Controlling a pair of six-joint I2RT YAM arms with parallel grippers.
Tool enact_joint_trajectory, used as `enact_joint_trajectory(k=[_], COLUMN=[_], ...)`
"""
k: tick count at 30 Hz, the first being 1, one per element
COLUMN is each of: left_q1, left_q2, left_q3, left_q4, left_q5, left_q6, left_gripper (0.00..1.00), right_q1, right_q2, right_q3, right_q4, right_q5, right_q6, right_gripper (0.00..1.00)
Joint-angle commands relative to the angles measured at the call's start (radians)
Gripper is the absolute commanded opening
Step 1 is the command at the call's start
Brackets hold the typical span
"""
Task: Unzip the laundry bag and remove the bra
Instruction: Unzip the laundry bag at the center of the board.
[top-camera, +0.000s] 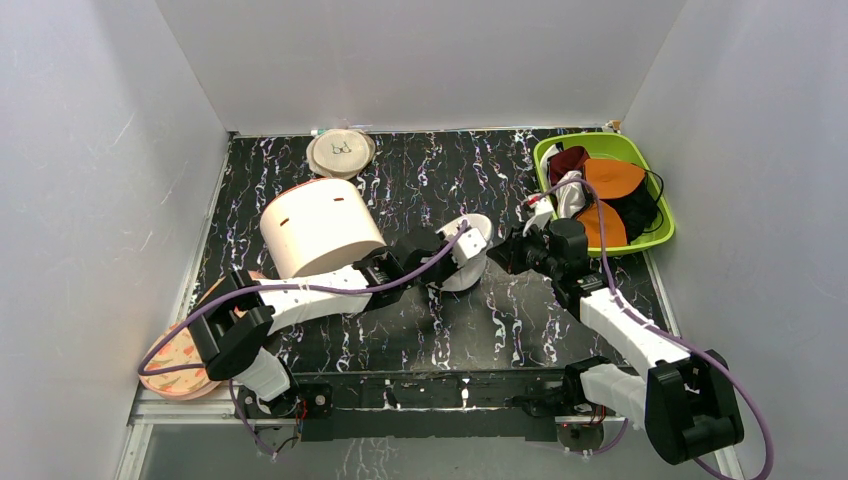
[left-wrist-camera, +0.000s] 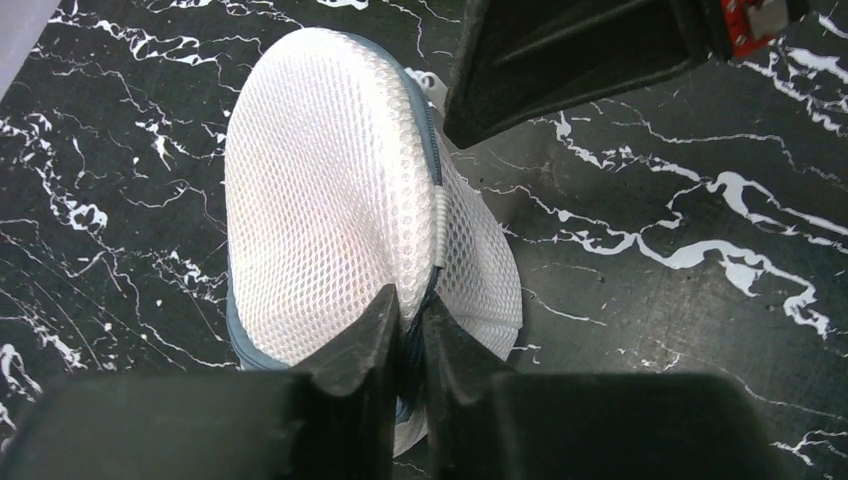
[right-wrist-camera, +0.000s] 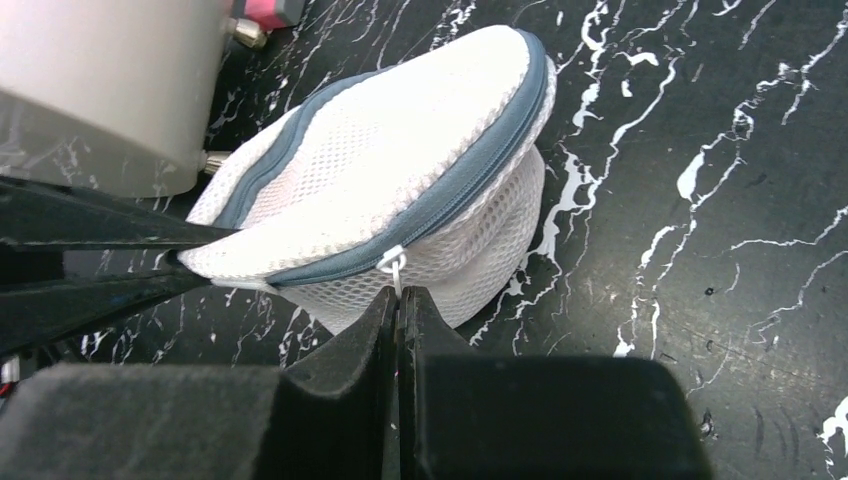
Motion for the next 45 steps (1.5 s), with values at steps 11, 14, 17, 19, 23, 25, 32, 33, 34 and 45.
enact_joint_trajectory(k=[11, 14, 17, 19, 23, 25, 32, 33, 34, 45], left_q1=[-0.001, -0.002, -0.001, -0.002, -0.002, -0.001, -0.001, -0.001, -0.001, -0.002], left_q2=[-0.127, -0.128, -0.106, -0.094, -0.074, -0.069, -0.074, -0.076, -0.079, -0.087], left_q3=[0.020, 0.008, 0.023, 0.031, 0.043, 0.047, 0.044, 0.043, 0.043, 0.048], left_q4=[-0.004, 0.009, -0.001, -0.012, -0.029, -0.034, -0.036, -0.036, -0.037, -0.049], left_q5=[0.154, 0.142, 0.096, 0.076, 0.069, 0.070, 0.048, 0.043, 0.042, 0.037], left_q6=[0.009, 0.008, 0.011, 0.009, 0.008, 0.006, 0.020, 0.023, 0.024, 0.039], left_gripper=[0.60, 0.59, 0.49, 0.45, 0.44, 0.41, 0.22, 0.20, 0.19, 0.02], right_q1=[0.089, 0.107, 0.114, 0.117, 0.117, 0.119, 0.122, 0.122, 0.122, 0.122], right_q2=[-0.073, -0.065, -0.067, -0.072, -0.081, -0.083, -0.072, -0.065, -0.060, -0.049], right_q3=[0.093, 0.109, 0.120, 0.126, 0.131, 0.130, 0.131, 0.133, 0.135, 0.136], right_q4=[-0.071, -0.094, -0.096, -0.099, -0.107, -0.103, -0.095, -0.093, -0.091, -0.114], right_q5=[-0.146, -0.149, -0.146, -0.142, -0.132, -0.133, -0.120, -0.119, -0.120, 0.067], right_q6=[-0.013, -0.021, -0.025, -0.024, -0.025, -0.021, -0.017, -0.015, -0.014, 0.044], right_gripper=[0.00, 0.00, 0.00, 0.00, 0.00, 0.00, 0.00, 0.00, 0.00, 0.00])
